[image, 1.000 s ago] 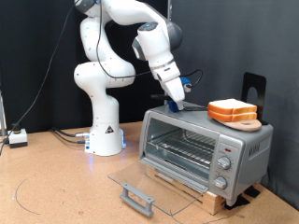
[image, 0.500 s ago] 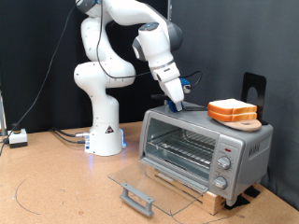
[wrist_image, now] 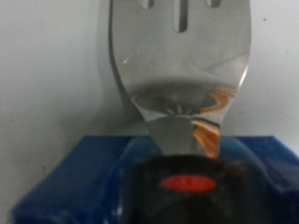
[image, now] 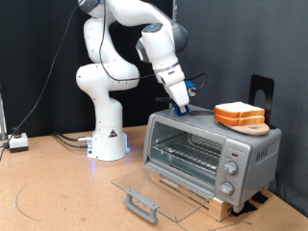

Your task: Make a piece of toast with the oven

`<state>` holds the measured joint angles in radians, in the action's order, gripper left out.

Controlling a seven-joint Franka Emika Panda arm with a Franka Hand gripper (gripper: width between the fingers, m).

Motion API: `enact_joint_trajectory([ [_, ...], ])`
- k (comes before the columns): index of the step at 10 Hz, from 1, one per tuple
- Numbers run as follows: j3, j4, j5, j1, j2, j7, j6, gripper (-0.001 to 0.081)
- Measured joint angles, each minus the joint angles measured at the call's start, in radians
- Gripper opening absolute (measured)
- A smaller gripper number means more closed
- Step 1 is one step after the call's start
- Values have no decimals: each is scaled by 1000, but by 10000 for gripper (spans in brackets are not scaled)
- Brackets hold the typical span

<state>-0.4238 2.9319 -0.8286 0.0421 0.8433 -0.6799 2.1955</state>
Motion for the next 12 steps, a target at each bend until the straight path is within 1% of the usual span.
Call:
enact_joint_trajectory([
  [2,20,-4,-15,0,7,-9,-20,396],
  [3,46,-11,-35,1,22,-12,-41,396],
  [5,131,-35,-62,2,81,-23,-120,396],
  [6,158,-33,-64,5,115,-23,-151,396],
  [8,152,-57,-49,-6,99,-28,-146,396],
  [9,168,-61,-40,-25,99,-50,-131,396],
  [10,191,-63,-25,-55,99,-64,-121,396],
  [12,213,-71,42,-127,99,-65,-114,396],
])
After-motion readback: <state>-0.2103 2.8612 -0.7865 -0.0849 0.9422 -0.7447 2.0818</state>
